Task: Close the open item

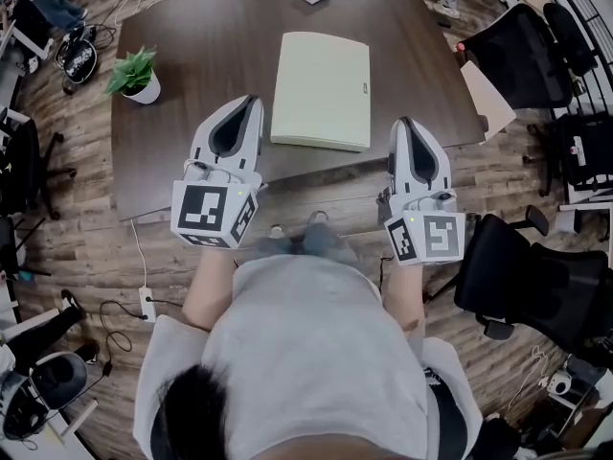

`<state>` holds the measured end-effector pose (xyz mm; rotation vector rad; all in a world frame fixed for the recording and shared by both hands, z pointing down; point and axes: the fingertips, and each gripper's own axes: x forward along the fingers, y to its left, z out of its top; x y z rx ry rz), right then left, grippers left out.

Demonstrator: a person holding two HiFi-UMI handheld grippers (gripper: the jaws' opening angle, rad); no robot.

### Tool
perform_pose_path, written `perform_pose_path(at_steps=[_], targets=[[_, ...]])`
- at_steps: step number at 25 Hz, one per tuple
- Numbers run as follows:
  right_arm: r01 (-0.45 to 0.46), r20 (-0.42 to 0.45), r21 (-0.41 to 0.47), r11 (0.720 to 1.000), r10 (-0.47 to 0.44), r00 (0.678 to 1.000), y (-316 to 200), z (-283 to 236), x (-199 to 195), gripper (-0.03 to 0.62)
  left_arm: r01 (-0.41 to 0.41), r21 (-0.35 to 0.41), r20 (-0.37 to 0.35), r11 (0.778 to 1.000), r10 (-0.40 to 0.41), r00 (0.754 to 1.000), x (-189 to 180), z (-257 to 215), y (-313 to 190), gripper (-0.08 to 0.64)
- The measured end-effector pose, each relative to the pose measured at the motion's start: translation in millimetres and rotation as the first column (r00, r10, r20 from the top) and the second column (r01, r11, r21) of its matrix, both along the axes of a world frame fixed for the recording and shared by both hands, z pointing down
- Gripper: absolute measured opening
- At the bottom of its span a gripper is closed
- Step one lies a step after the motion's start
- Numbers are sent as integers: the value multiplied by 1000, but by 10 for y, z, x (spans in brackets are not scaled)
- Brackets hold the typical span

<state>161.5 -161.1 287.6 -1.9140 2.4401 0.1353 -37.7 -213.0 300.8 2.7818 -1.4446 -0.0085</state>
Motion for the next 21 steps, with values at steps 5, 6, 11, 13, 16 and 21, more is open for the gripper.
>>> perform_pose_path(at_steps=[5, 6, 11, 13, 16, 21], targets=[[-12, -2, 14, 1000, 12, 1000, 89, -34, -51, 14, -6, 6, 0, 1000, 6, 1000, -43, -10, 59, 9], [-14, -3, 16, 1000, 14, 1000, 108, -41, -60, 14, -7, 8, 2, 1000, 7, 1000, -52, -10, 73, 9], [-25, -7, 23, 999, 26, 1000, 176, -79, -100, 14, -23, 18, -2, 1000, 23, 1000, -73, -49, 126, 9], [-29, -8, 25, 999, 29, 1000, 192, -93, -107, 14, -32, 22, -2, 999, 32, 999, -67, -68, 142, 9], [-32, -9, 28, 999, 33, 999, 220, -106, -116, 14, -39, 23, -4, 999, 39, 999, -64, -82, 167, 9], [-35, -11, 28, 999, 35, 999, 253, -97, -143, 14, -36, 19, -5, 999, 36, 999, -97, -74, 192, 9]])
